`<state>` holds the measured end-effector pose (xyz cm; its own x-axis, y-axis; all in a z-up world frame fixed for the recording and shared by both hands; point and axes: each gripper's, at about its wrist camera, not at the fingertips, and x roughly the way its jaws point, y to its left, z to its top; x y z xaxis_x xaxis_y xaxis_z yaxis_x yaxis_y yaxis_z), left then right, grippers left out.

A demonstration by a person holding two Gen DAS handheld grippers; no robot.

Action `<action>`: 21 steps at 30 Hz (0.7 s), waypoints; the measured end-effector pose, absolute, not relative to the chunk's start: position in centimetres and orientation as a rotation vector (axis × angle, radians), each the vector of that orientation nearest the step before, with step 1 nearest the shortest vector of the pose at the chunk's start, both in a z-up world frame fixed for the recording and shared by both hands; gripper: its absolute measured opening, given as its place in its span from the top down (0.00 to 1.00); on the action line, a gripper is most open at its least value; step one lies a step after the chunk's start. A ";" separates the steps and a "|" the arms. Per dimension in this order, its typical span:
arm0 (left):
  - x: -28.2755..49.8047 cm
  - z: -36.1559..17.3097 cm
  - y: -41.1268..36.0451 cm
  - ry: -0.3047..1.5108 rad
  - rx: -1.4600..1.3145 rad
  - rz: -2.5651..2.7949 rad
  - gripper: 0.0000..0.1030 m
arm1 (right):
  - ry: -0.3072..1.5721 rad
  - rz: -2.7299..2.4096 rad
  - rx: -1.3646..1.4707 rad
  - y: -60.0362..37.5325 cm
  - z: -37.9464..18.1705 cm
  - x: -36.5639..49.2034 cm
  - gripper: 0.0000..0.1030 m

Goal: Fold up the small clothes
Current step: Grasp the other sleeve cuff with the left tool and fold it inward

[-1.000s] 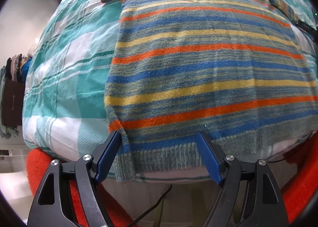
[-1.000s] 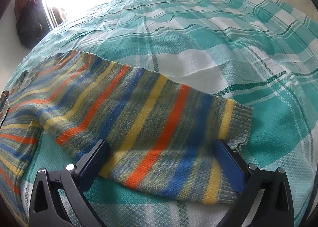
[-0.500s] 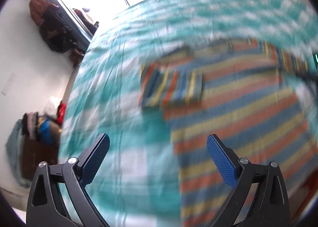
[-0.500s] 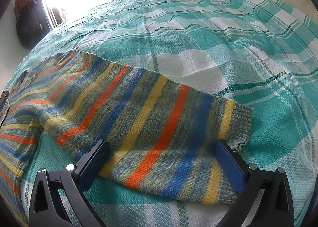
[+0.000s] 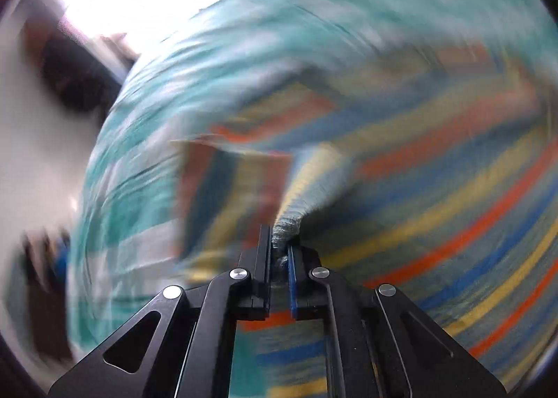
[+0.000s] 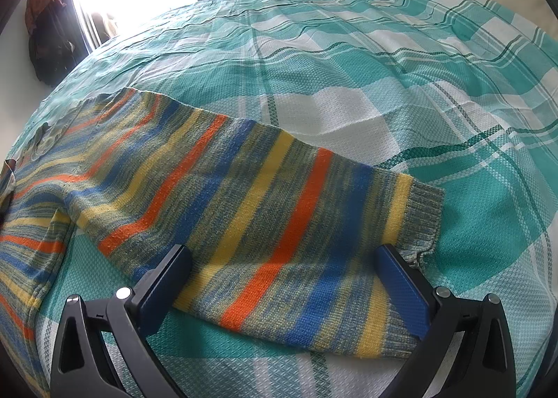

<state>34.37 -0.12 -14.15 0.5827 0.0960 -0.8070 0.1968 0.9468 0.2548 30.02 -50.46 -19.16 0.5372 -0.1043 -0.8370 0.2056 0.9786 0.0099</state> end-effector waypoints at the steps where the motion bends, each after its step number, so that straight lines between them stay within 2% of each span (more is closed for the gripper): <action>1: 34.7 -12.3 3.3 0.938 0.198 -0.023 0.95 | 0.987 -0.185 0.112 -50.5 -19.2 30.0 0.00; 3: 35.1 -10.4 10.6 0.923 -0.043 0.070 0.95 | 0.987 -0.185 0.112 -50.4 -19.2 30.0 0.00; 5: 35.5 -10.6 17.0 0.946 -0.211 0.160 0.95 | 0.987 -0.185 0.112 -50.4 -19.2 30.0 0.00; 9: 35.4 -15.6 26.3 1.034 -0.398 0.322 0.95 | 0.987 -0.185 0.112 -50.4 -19.2 30.1 0.00; 13: 34.9 -19.4 28.3 1.085 -0.514 0.316 0.95 | 0.987 -0.185 0.113 -50.5 -19.2 30.1 0.00; 21: 32.6 -20.9 30.6 1.056 -0.683 0.366 0.96 | 0.987 -0.185 0.113 -50.5 -19.1 30.0 0.00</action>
<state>32.65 30.57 -20.90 0.4597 -0.0419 -0.8871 -0.5818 0.7405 -0.3364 30.01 -50.51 -19.13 0.5374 -0.1041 -0.8369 0.2060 0.9785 0.0106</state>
